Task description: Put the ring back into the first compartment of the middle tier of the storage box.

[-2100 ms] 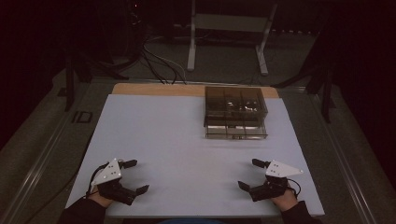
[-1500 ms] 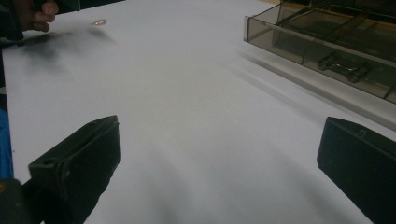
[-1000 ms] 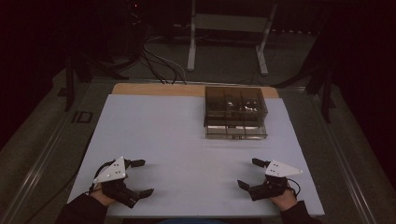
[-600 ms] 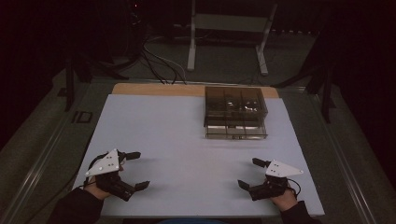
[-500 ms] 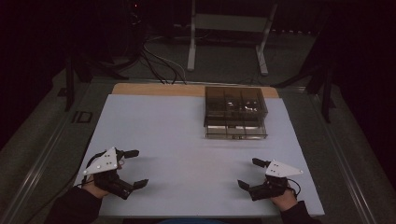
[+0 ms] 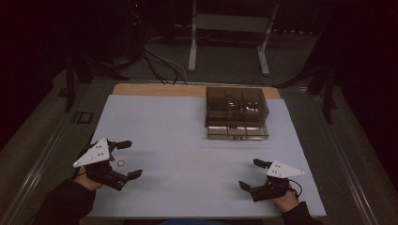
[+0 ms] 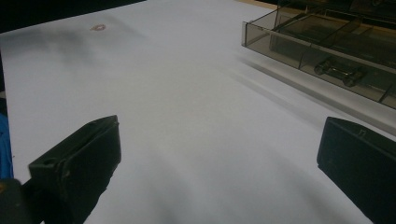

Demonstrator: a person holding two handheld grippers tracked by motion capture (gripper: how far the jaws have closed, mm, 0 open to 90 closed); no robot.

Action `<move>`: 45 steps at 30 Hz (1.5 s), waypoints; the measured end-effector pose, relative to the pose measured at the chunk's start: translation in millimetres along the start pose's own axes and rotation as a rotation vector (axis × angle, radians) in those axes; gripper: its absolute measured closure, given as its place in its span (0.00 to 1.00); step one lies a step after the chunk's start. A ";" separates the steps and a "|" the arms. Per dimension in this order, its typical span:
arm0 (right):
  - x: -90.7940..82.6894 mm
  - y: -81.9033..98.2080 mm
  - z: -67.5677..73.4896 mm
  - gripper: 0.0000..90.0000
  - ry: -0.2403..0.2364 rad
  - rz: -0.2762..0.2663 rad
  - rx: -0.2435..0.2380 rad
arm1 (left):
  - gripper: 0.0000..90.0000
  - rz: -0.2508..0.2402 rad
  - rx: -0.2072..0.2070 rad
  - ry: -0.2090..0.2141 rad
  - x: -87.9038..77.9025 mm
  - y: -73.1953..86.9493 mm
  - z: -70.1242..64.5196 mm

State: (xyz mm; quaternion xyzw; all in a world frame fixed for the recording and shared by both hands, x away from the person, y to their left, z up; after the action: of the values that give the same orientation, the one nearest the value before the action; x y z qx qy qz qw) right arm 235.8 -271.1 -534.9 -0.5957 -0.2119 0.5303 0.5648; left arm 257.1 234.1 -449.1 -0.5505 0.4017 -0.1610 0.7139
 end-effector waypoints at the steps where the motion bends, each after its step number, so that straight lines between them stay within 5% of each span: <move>1: 0.1 0.1 0.1 0.00 0.000 0.002 -0.002 | 0.01 -0.002 -0.001 -0.012 -1.0 0.6 2.7; 24: 1.4 1.0 -0.6 0.00 -0.001 0.009 0.006 | 0.01 0.057 -0.039 -0.171 -11.9 14.2 39.4; 39: 1.7 1.8 -1.5 0.00 -0.003 0.015 0.009 | 0.01 0.184 -0.100 -0.306 -6.7 47.8 53.9; 43: 1.8 1.8 -1.3 0.00 -0.003 0.015 0.008 | 0.01 0.204 -0.143 -0.295 -6.8 55.9 58.1; 45: 1.7 1.8 -1.4 0.00 -0.003 0.014 0.008 | 0.01 0.222 -0.132 -0.309 -5.3 59.5 58.0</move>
State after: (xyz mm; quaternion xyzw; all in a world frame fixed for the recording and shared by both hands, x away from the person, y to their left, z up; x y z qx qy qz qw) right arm 237.0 -270.7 -537.4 -0.5942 -0.2064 0.5360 0.5630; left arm 284.7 296.1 -497.4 -0.5666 0.3551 0.0317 0.7429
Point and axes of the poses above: each handheld gripper's, and its own axes: x roughly forward along the jaws, y roughly out of its underside, z roughly to its left, the point moved 1 cm from there along x, roughly forward along the jaws, and after that the axes turned 13 degrees about -y, right-handed, at the moved point
